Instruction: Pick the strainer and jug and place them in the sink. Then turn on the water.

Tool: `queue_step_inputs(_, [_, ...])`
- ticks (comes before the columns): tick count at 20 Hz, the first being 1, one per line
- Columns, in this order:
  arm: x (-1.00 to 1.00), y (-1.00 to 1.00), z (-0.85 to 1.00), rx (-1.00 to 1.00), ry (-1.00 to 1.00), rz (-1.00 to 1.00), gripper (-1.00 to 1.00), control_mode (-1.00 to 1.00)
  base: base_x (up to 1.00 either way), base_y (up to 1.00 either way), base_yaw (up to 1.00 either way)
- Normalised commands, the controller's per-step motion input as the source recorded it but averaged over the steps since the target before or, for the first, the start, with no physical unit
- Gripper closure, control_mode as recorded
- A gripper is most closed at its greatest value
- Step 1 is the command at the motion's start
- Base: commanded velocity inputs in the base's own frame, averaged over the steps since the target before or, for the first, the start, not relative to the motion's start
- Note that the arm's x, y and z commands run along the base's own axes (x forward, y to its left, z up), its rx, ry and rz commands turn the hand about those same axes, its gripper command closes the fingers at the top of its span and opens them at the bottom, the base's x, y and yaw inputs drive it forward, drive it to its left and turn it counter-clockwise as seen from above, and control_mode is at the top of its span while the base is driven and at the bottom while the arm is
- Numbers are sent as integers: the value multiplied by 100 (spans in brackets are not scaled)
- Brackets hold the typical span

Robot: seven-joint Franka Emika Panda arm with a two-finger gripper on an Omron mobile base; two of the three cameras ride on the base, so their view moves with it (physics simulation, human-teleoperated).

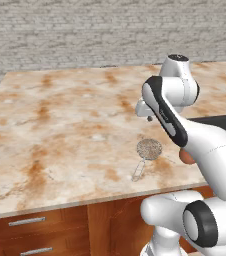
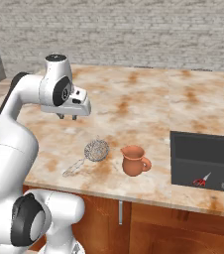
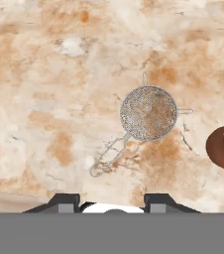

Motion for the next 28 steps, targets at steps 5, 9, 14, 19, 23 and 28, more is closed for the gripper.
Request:
queue_step_inputs(5, [4, 7, -10, 0, 0, -7, -100, -100, 0, 0, 0])
queue_step_inputs(9, [9, 14, -52, 0, 3, -34, -100, -100, 0, 0, 0])
queue_step_inputs(14, [6, -1, -71, 0, 10, -47, -100, -100, 0, 0, 0])
queue_step_inputs(19, [22, -6, -53, 7, 3, -25, -100, -100, 0, 0, 0])
queue_step_inputs(23, [34, 0, -54, 5, 5, -14, -100, -100, 0, 0, 0])
queue_step_inputs(28, [38, 0, -49, 1, 6, -4, -100, -100, 0, 0, 0])
